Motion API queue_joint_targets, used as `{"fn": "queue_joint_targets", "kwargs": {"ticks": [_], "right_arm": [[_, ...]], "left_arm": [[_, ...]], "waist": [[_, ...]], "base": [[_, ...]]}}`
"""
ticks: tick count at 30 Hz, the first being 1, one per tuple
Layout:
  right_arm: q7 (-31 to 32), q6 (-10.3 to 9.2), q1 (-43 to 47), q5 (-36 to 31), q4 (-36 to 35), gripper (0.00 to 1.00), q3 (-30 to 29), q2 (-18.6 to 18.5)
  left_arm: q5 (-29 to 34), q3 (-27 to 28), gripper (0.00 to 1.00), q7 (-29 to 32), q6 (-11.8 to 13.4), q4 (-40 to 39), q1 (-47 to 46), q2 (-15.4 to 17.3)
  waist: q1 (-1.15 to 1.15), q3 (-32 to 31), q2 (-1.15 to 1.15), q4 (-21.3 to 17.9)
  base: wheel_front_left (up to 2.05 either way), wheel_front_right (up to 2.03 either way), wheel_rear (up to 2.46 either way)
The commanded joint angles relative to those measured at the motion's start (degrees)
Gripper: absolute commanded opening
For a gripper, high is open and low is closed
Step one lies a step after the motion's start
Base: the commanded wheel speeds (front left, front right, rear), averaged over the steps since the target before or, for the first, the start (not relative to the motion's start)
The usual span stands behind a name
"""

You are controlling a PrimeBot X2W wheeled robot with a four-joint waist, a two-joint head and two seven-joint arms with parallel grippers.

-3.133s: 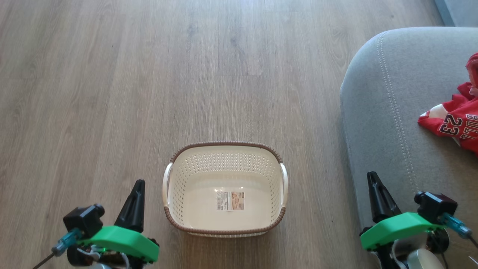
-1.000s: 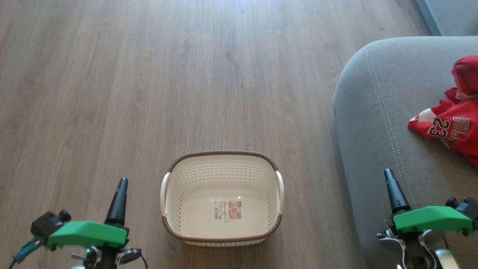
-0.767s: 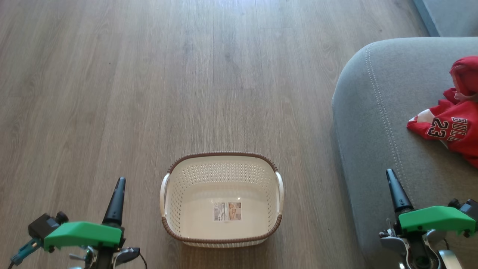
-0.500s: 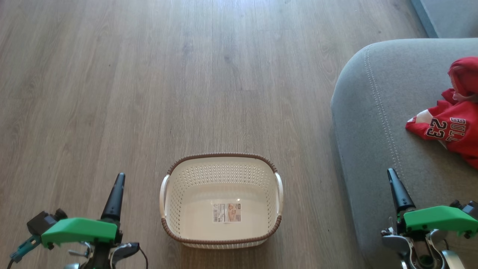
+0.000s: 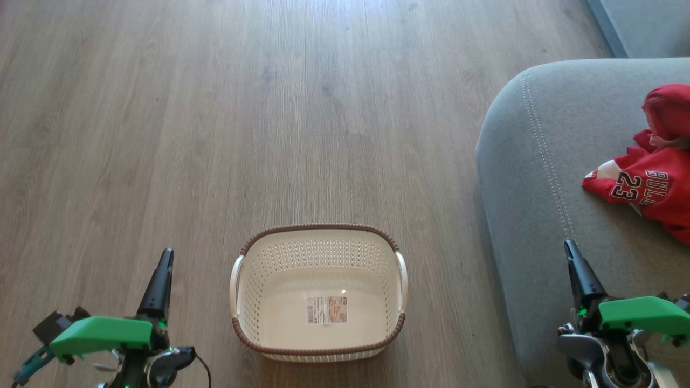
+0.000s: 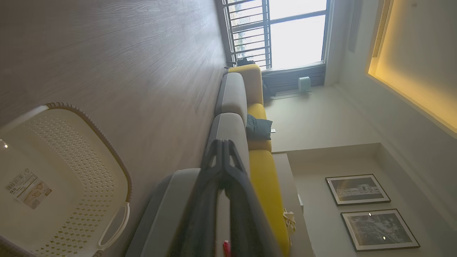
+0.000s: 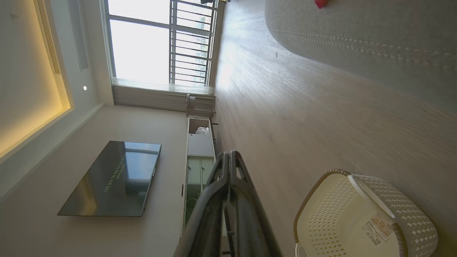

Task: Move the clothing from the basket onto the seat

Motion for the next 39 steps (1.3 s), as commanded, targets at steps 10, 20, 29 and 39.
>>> {"fn": "queue_joint_targets", "kwargs": {"ticks": [10, 20, 29, 39], "right_arm": [[2.09, -0.01, -3.83, 7.00, -2.48, 0.00, 0.14, -0.03], [2.57, -0.01, -3.90, 8.13, -2.52, 0.00, -0.18, 0.11], [2.69, -0.01, -3.92, 8.02, -2.51, 0.00, -0.32, 0.21], [2.79, -0.01, -3.93, 7.91, -2.50, 0.00, -0.45, 0.30]], "left_arm": [[-7.01, 2.60, 0.00, 2.17, -0.57, -1.59, -3.60, 0.51], [-8.26, 2.82, 0.00, 2.56, -0.59, -1.57, -3.69, 0.48], [-8.22, 2.86, 0.00, 2.60, -0.59, -1.57, -3.69, 0.45], [-8.19, 2.90, 0.00, 2.62, -0.59, -1.57, -3.70, 0.42]], "waist": [[0.00, -0.44, 0.00, -0.18], [0.00, -0.53, 0.00, -0.22], [0.00, -0.53, 0.00, -0.22], [0.00, -0.53, 0.00, -0.22]], "base": [[0.00, 0.00, 0.00], [0.00, 0.00, 0.00], [0.00, 0.00, 0.00], [0.00, 0.00, 0.00]]}}
